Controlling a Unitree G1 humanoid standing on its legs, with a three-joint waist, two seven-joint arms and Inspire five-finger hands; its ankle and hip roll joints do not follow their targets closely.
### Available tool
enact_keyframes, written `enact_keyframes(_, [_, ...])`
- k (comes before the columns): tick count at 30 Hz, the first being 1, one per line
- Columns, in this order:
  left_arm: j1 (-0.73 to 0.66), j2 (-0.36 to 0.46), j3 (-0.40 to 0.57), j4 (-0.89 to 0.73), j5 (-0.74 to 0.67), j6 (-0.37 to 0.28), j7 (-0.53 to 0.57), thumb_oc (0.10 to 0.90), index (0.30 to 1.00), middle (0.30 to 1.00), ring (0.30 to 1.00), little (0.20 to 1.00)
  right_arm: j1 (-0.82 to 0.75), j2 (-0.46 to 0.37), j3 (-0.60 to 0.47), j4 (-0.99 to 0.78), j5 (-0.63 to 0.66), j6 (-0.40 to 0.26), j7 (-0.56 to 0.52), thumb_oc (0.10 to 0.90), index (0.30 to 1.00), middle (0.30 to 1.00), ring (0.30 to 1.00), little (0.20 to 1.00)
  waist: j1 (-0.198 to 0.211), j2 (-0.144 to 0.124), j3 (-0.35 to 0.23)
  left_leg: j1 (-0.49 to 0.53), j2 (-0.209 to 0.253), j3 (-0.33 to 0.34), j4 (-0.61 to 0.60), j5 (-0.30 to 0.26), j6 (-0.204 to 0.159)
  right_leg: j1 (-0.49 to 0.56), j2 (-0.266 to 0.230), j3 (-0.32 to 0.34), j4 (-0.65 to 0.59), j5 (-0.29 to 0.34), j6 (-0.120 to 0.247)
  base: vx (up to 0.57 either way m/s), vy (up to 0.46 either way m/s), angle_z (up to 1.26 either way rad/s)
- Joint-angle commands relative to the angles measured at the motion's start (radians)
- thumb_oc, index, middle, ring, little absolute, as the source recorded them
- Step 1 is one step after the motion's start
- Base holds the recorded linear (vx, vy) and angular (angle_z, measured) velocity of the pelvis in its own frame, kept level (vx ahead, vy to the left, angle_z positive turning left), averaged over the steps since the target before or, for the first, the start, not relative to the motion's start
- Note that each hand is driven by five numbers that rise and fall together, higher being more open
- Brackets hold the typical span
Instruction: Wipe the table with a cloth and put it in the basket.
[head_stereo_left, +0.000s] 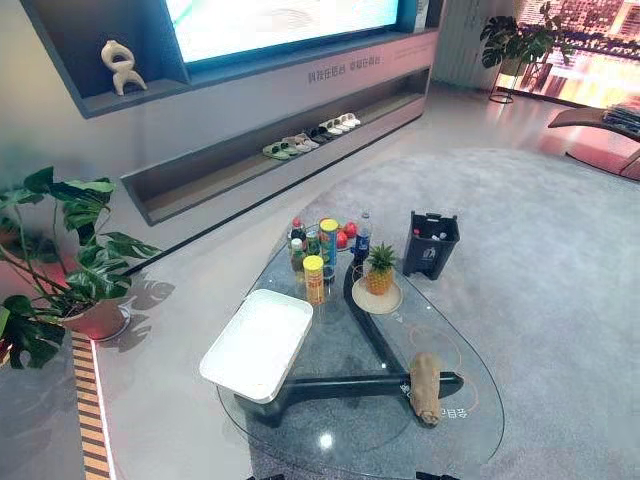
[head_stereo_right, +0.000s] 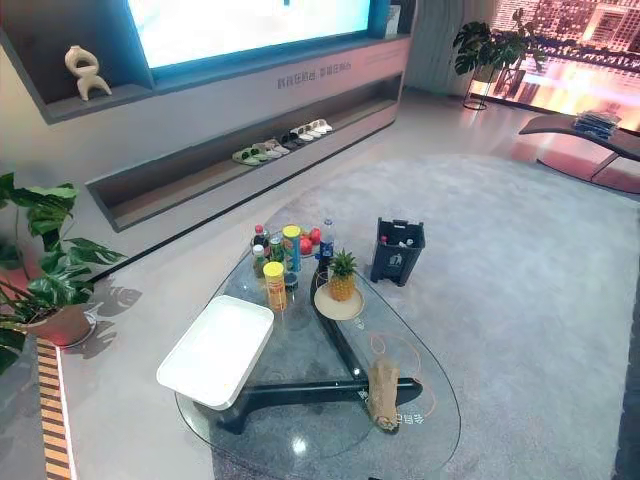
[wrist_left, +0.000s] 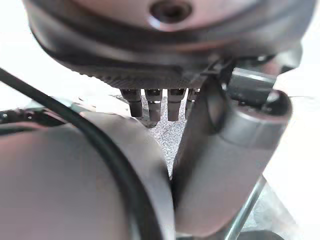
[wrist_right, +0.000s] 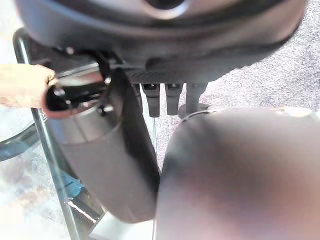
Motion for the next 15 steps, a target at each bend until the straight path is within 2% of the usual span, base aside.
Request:
enact_keyframes(1, [-0.069, -0.031, -0.004, 0.073, -0.013, -0.009, -0.02, 0.8, 0.9, 0.9, 0.9, 0.9, -0.015, 0.014, 0.01, 0.08, -0.053, 0.013, 0.02, 0.8, 0.9, 0.9, 0.9, 0.9, 0.012, -0.029, 0.026, 0.043, -0.06, 0.024, 0.009, -0.115, 0.029, -0.036, -0.017, 0.007, 0.01, 0.021, 0.044, -0.15, 0.301, -0.1])
enact_keyframes(4, [-0.073, -0.031, -0.006, 0.07, -0.026, -0.026, -0.049, 0.8, 0.9, 0.9, 0.9, 0.9, -0.017, 0.013, 0.009, 0.081, -0.057, 0.014, 0.021, 0.8, 0.9, 0.9, 0.9, 0.9, 0.013, -0.03, 0.027, 0.042, -0.06, 0.024, 0.01, -0.115, 0.029, -0.037, -0.017, 0.008, 0.012, 0.021, 0.044, 0.0, 0.0, 0.0])
enact_keyframes(15, [-0.074, -0.03, -0.007, 0.069, -0.005, -0.028, -0.035, 0.8, 0.9, 0.9, 0.9, 0.9, -0.017, 0.012, 0.013, 0.077, -0.056, 0.02, 0.022, 0.8, 0.9, 0.9, 0.9, 0.9, 0.014, -0.034, 0.031, 0.044, -0.058, 0.026, 0.009, -0.116, 0.029, -0.037, -0.016, 0.007, 0.01, 0.021, 0.044, 0.0, 0.0, 0.0])
